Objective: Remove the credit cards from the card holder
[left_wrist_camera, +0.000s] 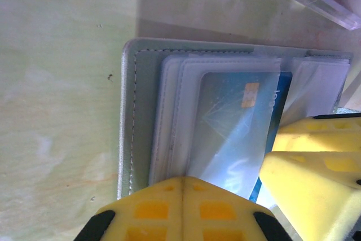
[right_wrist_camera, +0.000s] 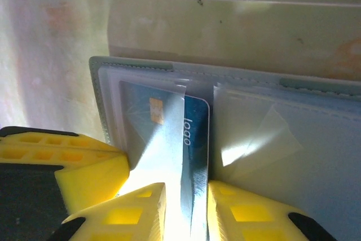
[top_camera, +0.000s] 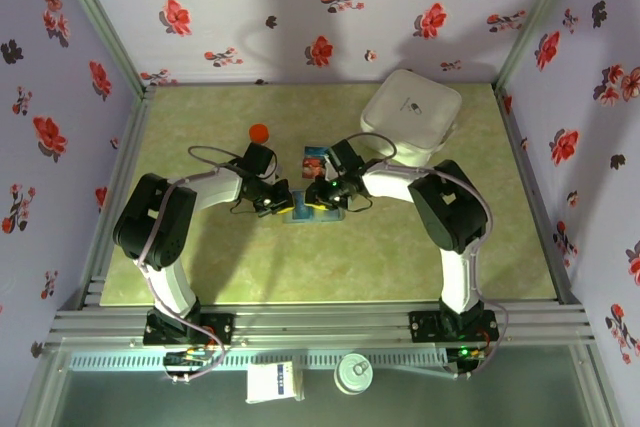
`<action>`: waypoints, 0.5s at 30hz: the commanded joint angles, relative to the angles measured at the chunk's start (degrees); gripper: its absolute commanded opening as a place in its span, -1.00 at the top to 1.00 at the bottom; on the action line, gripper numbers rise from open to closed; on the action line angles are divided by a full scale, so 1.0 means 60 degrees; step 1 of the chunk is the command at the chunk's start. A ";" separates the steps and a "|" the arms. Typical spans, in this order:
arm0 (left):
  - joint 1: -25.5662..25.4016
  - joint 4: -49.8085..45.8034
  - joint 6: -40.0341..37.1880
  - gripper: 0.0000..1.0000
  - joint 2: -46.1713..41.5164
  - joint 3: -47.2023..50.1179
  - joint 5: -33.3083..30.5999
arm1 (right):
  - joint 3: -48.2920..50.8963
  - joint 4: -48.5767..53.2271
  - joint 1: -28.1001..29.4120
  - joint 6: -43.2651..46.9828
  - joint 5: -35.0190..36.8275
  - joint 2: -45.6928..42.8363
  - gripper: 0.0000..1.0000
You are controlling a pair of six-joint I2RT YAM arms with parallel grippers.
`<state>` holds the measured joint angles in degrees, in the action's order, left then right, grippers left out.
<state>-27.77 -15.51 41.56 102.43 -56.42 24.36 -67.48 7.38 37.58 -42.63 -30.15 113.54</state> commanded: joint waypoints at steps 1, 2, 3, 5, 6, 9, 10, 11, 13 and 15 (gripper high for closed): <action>-0.0030 -0.0319 -0.0174 1.00 0.0153 -0.0066 -0.0231 | 0.0369 -0.0809 -0.0069 -0.0548 -0.0531 -0.0326 0.52; -0.0030 -0.0328 -0.0160 1.00 0.0154 -0.0061 -0.0229 | 0.0428 -0.0931 -0.0087 -0.0609 -0.0548 -0.0359 0.53; -0.0034 -0.0319 -0.0160 1.00 0.0154 -0.0070 -0.0228 | 0.0494 -0.1037 -0.0093 -0.0677 -0.0581 -0.0364 0.53; -0.0033 -0.0329 -0.0171 1.00 0.0154 -0.0053 -0.0234 | 0.0632 -0.1289 -0.0126 -0.0808 -0.0648 -0.0410 0.55; -0.0031 -0.0326 -0.0166 1.00 0.0154 -0.0060 -0.0227 | 0.0700 -0.1477 -0.0157 -0.0905 -0.0723 -0.0412 0.58; -0.0030 -0.0334 -0.0176 1.00 0.0147 -0.0067 -0.0232 | 0.0884 -0.1947 -0.0199 -0.1153 -0.0884 -0.0419 0.63; -0.0034 -0.0326 -0.0188 1.00 0.0154 -0.0071 -0.0232 | 0.0917 -0.2018 -0.0214 -0.1212 -0.0878 -0.0415 0.64; -0.0030 -0.0323 -0.0175 1.00 0.0154 -0.0070 -0.0235 | 0.0934 -0.2044 -0.0228 -0.1240 -0.0878 -0.0419 0.66; -0.0032 -0.0323 -0.0174 1.00 0.0165 -0.0072 -0.0231 | 0.1000 -0.2115 -0.0256 -0.1282 -0.0864 -0.0410 0.68; -0.0030 -0.0321 -0.0187 1.00 0.0156 -0.0063 -0.0230 | 0.1047 -0.2159 -0.0285 -0.1332 -0.0849 -0.0425 0.69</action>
<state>-27.77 -15.51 41.56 102.43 -56.42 24.36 -61.89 -3.07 36.34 -48.97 -33.89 112.84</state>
